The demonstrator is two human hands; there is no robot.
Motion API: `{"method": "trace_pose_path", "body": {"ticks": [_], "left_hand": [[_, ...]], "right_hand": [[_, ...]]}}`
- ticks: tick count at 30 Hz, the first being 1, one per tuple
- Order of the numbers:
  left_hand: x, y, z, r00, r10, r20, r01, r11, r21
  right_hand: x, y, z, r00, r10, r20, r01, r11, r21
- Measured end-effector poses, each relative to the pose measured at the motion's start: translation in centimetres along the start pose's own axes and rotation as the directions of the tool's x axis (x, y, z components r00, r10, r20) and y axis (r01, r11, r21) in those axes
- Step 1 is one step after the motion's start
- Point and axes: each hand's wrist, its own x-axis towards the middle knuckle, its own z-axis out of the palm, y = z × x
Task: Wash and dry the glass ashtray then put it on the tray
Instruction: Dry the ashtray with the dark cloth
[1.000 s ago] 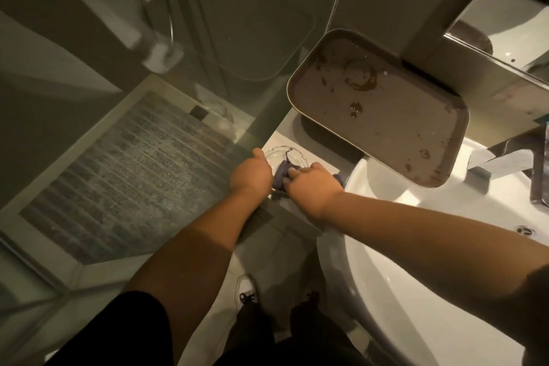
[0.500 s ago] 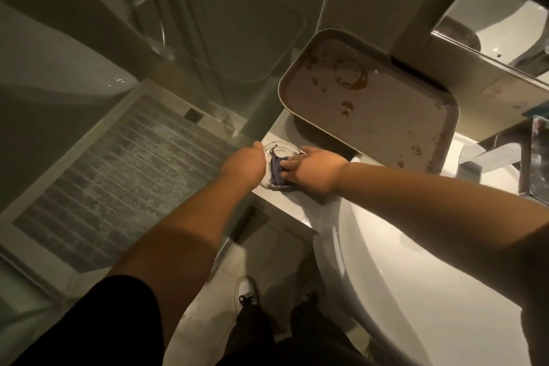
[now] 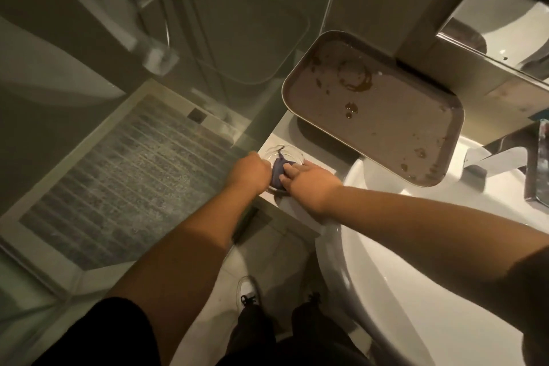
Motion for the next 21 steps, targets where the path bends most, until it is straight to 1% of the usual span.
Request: {"method": "trace_pose_path", "body": {"ticks": [2,4,5,7,8,10,13,15,16,18,20,21], "left_hand": [[0.9,0.0,-0.6,0.996,0.086,-0.014,-0.084,0.986,0.141],[1.3,0.3,-0.6,0.989,0.147,0.012,-0.145,0.963,0.225],[1.4,0.4,-0.5,0.988,0.151,0.01,-0.148,0.954,0.26],[1.2,0.5,-0.2,0.991,0.128,-0.027,-0.115,0.951,0.288],[0.9,0.5,0.0,0.993,0.111,-0.045,-0.095,0.957,0.273],[0.4,0.7,0.4,0.996,0.069,-0.059,-0.056,0.977,0.207],[-0.3,1.2,0.8,0.998,0.009,-0.054,-0.003,0.995,0.101],[-0.6,1.2,0.9,0.999,-0.034,-0.04,0.035,0.999,0.036],[-0.6,1.0,1.0,0.998,-0.046,-0.031,0.047,0.999,0.024],[-0.5,0.8,0.7,0.999,-0.029,-0.044,0.032,0.998,0.057],[0.0,0.7,0.1,0.992,0.075,-0.1,-0.055,0.98,0.189],[0.4,0.6,-0.3,0.985,0.141,-0.103,-0.109,0.957,0.268]], "right_hand": [[0.4,1.5,-0.2,0.992,-0.122,0.012,0.122,0.986,-0.115],[0.9,2.8,-0.8,0.982,-0.182,0.049,0.186,0.976,-0.109],[1.0,3.2,-0.9,0.981,-0.185,0.063,0.191,0.977,-0.099],[1.1,3.2,-0.9,0.986,-0.137,0.093,0.146,0.984,-0.105],[0.9,2.8,-0.8,0.99,-0.097,0.103,0.109,0.987,-0.115],[0.7,1.4,-0.6,0.993,-0.014,0.121,0.029,0.992,-0.123],[0.9,-0.7,-0.4,0.986,0.119,0.12,-0.117,0.993,-0.019],[1.0,-1.5,-0.5,0.979,0.169,0.111,-0.171,0.985,0.012],[1.0,-1.6,-0.5,0.981,0.162,0.111,-0.165,0.986,0.019],[0.7,-1.1,-0.5,0.99,0.1,0.104,-0.1,0.995,-0.003],[0.5,0.6,-0.7,0.995,-0.009,0.101,0.019,0.994,-0.106],[0.7,1.7,-0.9,0.99,-0.08,0.113,0.095,0.986,-0.139]]}}
